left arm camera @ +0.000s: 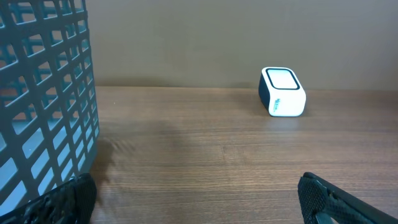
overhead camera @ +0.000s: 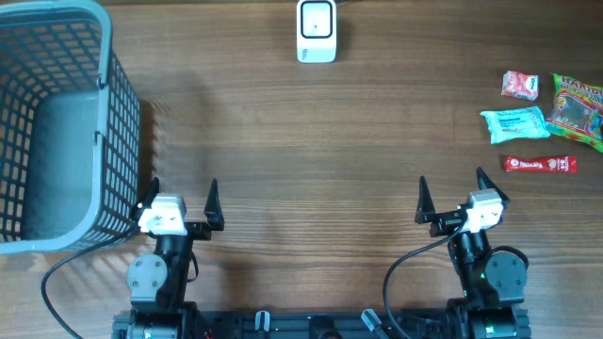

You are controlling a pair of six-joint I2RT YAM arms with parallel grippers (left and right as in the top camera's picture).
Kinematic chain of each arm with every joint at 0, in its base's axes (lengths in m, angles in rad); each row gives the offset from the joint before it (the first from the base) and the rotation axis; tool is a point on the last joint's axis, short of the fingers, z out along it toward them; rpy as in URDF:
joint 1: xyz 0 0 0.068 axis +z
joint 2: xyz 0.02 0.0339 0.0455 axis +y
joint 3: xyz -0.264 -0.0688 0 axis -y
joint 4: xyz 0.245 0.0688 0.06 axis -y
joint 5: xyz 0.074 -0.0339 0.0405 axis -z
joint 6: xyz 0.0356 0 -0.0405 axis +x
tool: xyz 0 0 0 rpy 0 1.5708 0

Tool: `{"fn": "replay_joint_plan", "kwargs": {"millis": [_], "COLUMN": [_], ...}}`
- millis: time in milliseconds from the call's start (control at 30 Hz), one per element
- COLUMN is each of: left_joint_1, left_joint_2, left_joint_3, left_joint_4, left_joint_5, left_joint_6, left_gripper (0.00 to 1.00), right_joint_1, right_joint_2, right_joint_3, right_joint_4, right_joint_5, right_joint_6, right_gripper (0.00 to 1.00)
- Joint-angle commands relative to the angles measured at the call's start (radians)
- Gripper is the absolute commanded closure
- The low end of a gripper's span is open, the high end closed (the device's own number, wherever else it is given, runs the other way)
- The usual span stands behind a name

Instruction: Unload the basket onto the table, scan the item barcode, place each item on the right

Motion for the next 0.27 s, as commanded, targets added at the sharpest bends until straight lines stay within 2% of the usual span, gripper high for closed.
{"fn": "replay_joint_plan", "kwargs": {"millis": [0, 233], "left_joint_1": [0.008, 0.008], "left_joint_2": [-0.010, -0.010], "left_joint_3": [-0.013, -0.013], "left_joint_4": [0.007, 0.007], "left_joint_5": [-0.013, -0.013], "left_joint_6": [-0.005, -0.004], "left_gripper": [0.00, 0.00], "right_joint_1": [0.006, 0.006], "right_joint_2": [-0.009, -0.009], "right_joint_3": [-0.001, -0.001], "right_joint_4": [0.003, 0.003], "right_joint_5": [0.014, 0.014], "right_joint_6": [-0.018, -0.017], "right_gripper": [0.01, 0.00]}}
